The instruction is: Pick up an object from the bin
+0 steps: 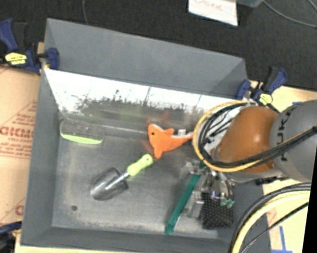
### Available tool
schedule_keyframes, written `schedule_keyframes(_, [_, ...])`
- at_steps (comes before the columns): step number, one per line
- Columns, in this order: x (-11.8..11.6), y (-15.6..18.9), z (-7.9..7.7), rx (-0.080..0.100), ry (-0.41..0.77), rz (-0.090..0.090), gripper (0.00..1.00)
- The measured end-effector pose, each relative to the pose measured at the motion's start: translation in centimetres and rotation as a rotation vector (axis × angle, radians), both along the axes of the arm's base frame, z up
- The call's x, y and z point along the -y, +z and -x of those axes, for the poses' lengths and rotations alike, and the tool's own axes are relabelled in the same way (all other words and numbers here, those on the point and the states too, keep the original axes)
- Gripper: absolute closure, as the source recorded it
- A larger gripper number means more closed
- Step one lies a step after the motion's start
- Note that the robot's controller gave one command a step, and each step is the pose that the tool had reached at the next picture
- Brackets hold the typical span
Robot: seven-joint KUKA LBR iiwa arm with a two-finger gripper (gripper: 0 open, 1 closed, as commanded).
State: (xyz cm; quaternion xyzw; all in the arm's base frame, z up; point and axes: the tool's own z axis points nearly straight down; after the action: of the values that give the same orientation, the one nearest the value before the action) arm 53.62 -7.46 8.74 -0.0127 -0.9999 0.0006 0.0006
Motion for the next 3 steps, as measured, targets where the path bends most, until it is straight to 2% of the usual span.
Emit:
schedule_keyframes(1, [4.0,-0.1,1.6,0.042,0.062,0.004,1.0])
schedule_keyframes(2, [4.0,-0.1,1.6,0.042,0.062,0.004,1.0])
schedule_keyframes(3, [0.8,5.0,-0.6,0.05,0.369,0.012,1.0])
